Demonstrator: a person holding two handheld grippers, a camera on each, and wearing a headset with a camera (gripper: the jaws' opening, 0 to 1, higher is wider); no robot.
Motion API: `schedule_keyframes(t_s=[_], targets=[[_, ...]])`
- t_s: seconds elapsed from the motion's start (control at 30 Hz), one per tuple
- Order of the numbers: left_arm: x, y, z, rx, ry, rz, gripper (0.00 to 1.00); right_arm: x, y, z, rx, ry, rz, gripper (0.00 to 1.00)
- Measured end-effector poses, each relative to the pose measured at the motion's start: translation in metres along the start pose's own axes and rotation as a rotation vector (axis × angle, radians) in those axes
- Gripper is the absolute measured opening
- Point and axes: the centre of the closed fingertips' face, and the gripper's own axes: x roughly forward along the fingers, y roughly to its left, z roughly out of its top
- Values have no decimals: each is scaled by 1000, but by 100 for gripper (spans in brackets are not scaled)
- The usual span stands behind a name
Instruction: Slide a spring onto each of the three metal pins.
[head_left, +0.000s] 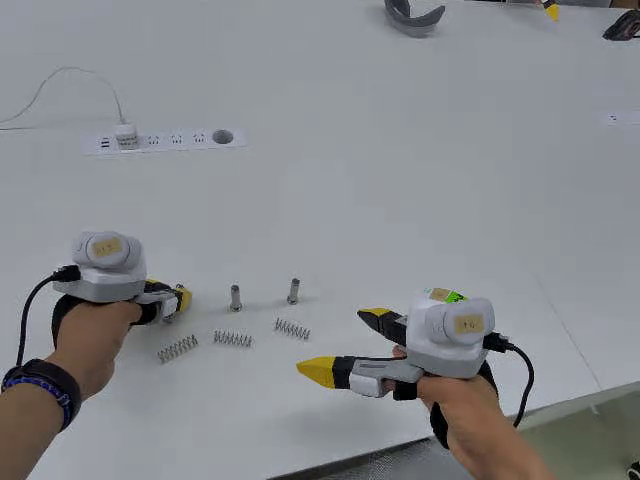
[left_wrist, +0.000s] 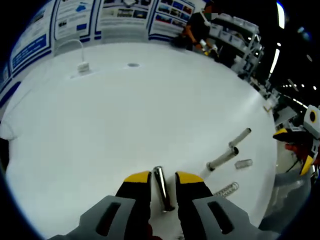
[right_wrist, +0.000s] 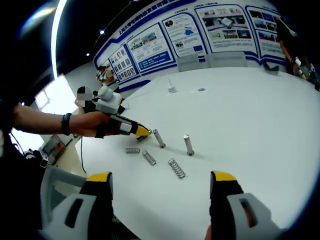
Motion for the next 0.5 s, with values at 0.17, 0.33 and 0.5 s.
schedule_keyframes(t_s=[0.17,0.33,0.5], targets=[[3,2,-1,-1,12,33,16,0,-1,0,3,-1,-2,81],[5,2,0,46,22,62,15,0,-1,-1,5,1,-2,81],[5,4,1,128,18,111,10,1,0,0,5,1,-1,80]])
